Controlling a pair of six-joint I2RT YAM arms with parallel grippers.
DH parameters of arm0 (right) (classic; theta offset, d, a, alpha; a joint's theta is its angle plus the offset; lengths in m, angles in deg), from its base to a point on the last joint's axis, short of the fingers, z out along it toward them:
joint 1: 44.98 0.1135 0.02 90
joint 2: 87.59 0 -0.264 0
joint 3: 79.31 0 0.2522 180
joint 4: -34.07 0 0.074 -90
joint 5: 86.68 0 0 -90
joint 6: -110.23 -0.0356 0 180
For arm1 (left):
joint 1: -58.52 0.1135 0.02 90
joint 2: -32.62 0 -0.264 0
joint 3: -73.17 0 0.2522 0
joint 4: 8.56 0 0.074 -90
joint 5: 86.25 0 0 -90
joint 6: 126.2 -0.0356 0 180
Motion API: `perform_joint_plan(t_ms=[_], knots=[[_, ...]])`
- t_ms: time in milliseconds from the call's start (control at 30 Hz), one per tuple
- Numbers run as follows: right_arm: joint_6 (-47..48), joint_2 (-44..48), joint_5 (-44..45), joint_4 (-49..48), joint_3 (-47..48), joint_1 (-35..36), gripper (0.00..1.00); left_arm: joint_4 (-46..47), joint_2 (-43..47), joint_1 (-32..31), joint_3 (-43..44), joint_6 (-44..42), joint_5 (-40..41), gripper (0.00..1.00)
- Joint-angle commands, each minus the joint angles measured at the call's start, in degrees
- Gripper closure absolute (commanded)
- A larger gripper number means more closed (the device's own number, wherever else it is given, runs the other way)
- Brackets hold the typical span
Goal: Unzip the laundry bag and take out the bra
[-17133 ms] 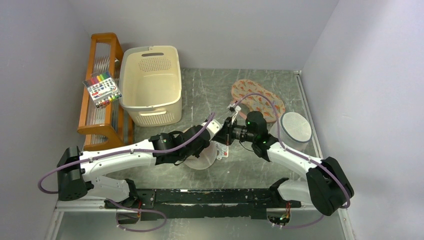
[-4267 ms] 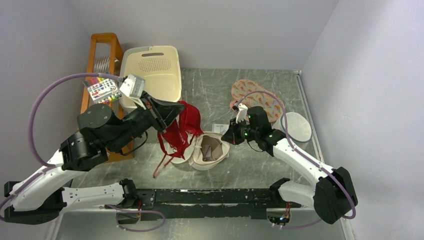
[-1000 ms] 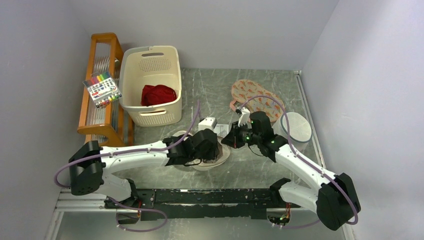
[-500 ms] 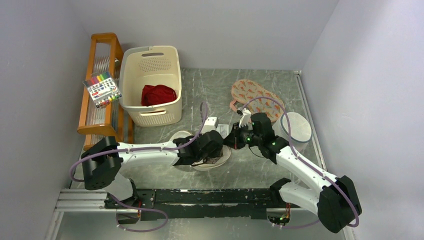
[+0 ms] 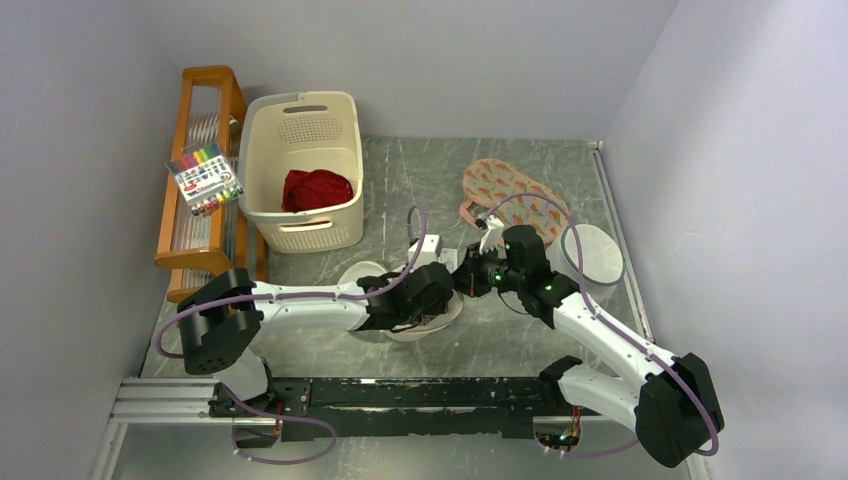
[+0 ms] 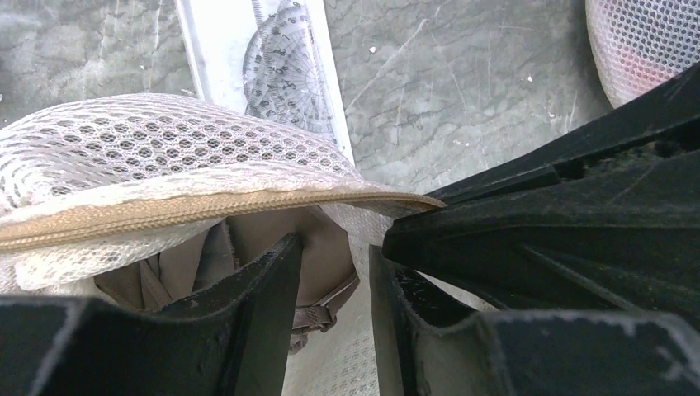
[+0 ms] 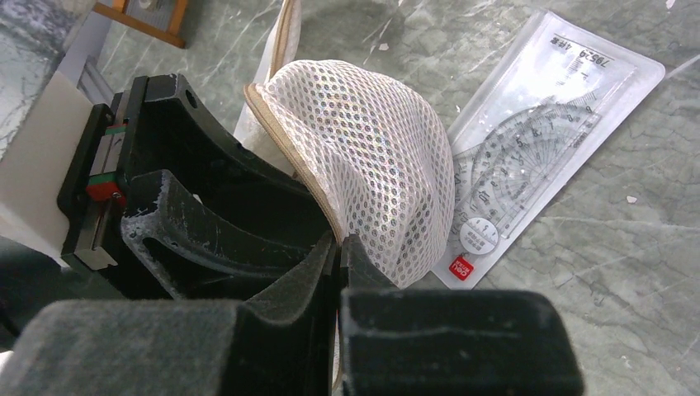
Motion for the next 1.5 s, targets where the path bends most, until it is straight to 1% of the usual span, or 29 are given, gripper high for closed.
perform_joint_plan(t_ms=[0, 100, 267, 333, 433, 500, 633, 767, 833, 933, 1133, 1300, 1467], knots=[[-0.4, 1.2, -0.9, -0.6, -0.3, 0.3, 1.00, 1.0, -0.5, 0.3, 1.6, -0.8, 3.5, 0.53], [-0.3, 1.1, -0.9, -0.6, -0.5, 0.3, 1.00, 0.9, -1.0, 0.5, 1.6, -1.3, 4.0, 0.56], [-0.4, 0.9, -0.9, -0.7, -0.7, 0.3, 1.00, 1.6, 0.1, 0.6, 0.8, -3.8, 4.2, 0.67], [-0.3, 1.0, -0.9, -0.6, -0.7, 0.3, 1.00, 0.9, 1.8, 0.6, -0.1, -3.5, 5.0, 0.77], [-0.2, 1.0, -0.9, -0.6, -0.6, 0.3, 1.00, -0.2, 5.1, 0.6, -2.1, -2.8, 6.2, 0.91], [-0.1, 1.0, -0.8, -0.5, -0.6, 0.3, 1.00, -1.3, 7.5, 0.6, -3.4, -2.2, 7.2, 0.93], [-0.4, 1.0, -0.9, -1.1, -1.1, 0.3, 1.00, -1.7, 12.3, 0.5, -5.9, -1.9, 6.8, 0.93], [-0.6, 0.7, -1.3, -1.6, -1.2, 0.3, 1.00, -1.4, 13.8, 0.8, -6.1, -2.9, 4.3, 0.93], [-0.7, 0.6, -1.4, -1.8, -1.2, 0.4, 1.00, -0.5, 13.4, 0.8, -5.7, -2.6, 3.0, 0.86], [-0.7, 0.6, -1.4, -1.6, -0.9, 0.4, 1.00, 2.6, 11.5, 0.8, -5.6, -2.6, 1.6, 0.75], [-0.3, 1.6, -0.7, -0.3, -0.2, 0.4, 1.00, 6.6, 5.0, 0.9, -3.4, -3.5, -1.0, 0.73], [-0.3, 2.2, -0.5, 0.2, -0.2, 0.4, 1.00, 6.9, 1.0, 0.9, -1.7, -4.0, -1.8, 0.73], [-0.2, 2.0, -0.7, 0.0, -0.4, 0.4, 1.00, 8.1, -0.3, 0.9, -1.6, -4.6, -2.7, 0.67]])
